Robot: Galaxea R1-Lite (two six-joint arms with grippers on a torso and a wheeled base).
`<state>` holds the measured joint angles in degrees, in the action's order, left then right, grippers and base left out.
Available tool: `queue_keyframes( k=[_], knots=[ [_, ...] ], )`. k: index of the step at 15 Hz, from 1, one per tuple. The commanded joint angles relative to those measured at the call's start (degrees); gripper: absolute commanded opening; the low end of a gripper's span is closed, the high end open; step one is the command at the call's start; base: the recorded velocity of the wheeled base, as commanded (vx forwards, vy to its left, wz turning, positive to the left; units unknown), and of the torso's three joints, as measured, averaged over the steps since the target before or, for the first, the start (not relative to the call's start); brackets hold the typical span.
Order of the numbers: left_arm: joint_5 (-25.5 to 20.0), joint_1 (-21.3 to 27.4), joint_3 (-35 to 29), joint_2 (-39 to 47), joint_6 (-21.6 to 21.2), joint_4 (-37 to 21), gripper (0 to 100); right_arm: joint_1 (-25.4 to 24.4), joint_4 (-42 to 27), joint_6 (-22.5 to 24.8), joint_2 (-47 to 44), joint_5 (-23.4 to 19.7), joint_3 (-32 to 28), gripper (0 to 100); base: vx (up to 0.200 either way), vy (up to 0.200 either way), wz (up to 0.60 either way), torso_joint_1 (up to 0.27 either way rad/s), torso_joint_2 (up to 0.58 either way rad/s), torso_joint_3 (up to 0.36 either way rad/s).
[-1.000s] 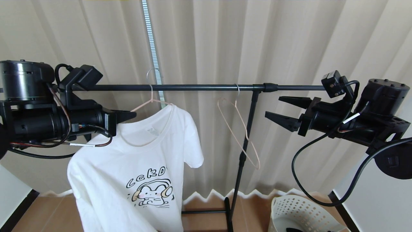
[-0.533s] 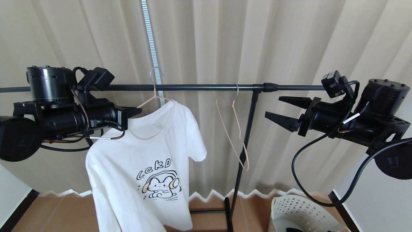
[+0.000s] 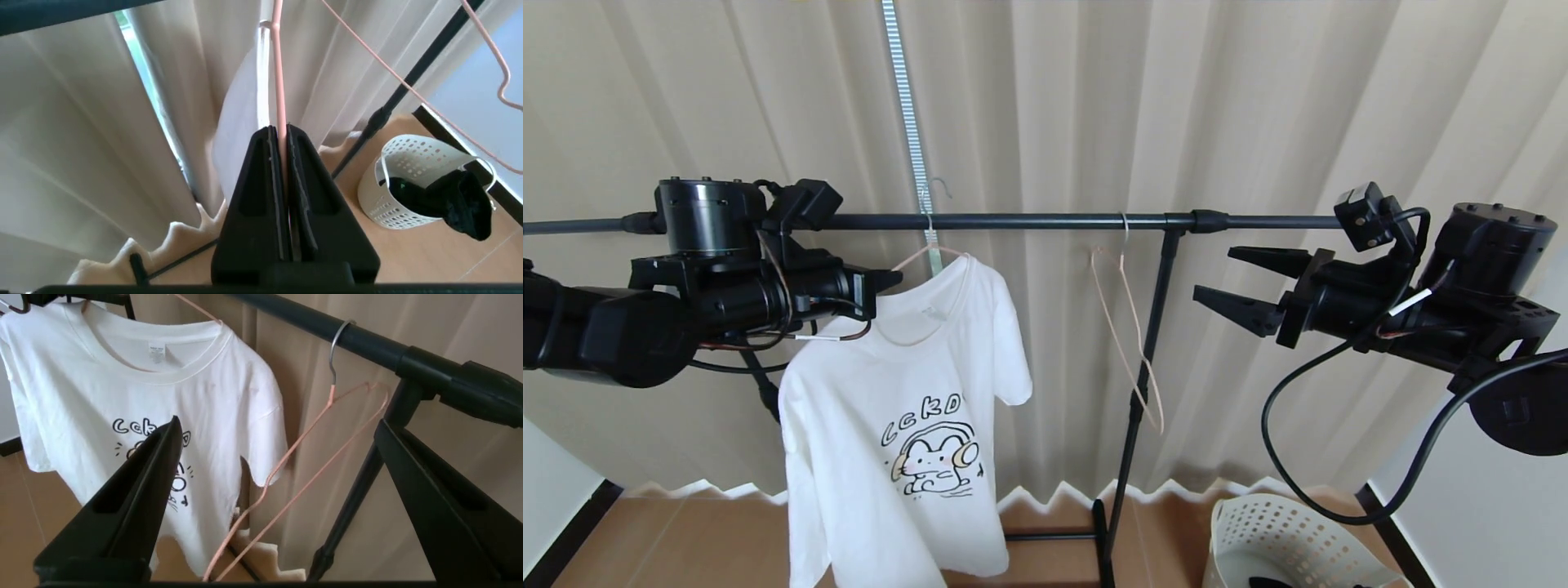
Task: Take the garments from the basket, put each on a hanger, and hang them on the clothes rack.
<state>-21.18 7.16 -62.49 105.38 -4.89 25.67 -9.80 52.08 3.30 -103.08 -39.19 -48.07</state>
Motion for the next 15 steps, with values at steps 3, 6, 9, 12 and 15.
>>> queue_keyframes(
  k=[3, 6, 9, 12, 15],
  knots=[
    [0.0, 0.3, -1.4, 3.0, 0.1, 0.0, 0, 0.0, 0.0, 0.0, -0.4, 0.0, -0.1, 100, 0.000, 0.000, 0.00, 0.000, 0.00, 0.000],
    [0.0, 0.2, -1.8, 3.7, 0.2, 0.0, 0, 0.0, 0.0, 0.0, -0.4, -0.1, -0.1, 100, 0.000, 0.000, 0.00, 0.000, 0.00, 0.000],
    [0.0, 0.3, -1.6, 4.1, 0.1, 0.0, 0, 0.0, 0.0, 0.0, -0.4, 0.0, -0.1, 100, 0.000, 0.000, 0.00, 0.000, 0.00, 0.000],
    [0.0, 0.2, -1.4, 4.0, 0.1, 0.0, 0, 0.0, 0.0, 0.0, -0.5, 0.0, -0.1, 100, 0.000, 0.000, 0.00, 0.000, 0.00, 0.000],
    [-0.1, 0.2, -1.4, 3.9, 0.3, 0.0, 100, 0.0, 0.0, 0.0, -0.5, 0.0, -0.1, 100, 0.000, 0.000, 0.00, 0.000, 0.00, 0.000]
  ],
)
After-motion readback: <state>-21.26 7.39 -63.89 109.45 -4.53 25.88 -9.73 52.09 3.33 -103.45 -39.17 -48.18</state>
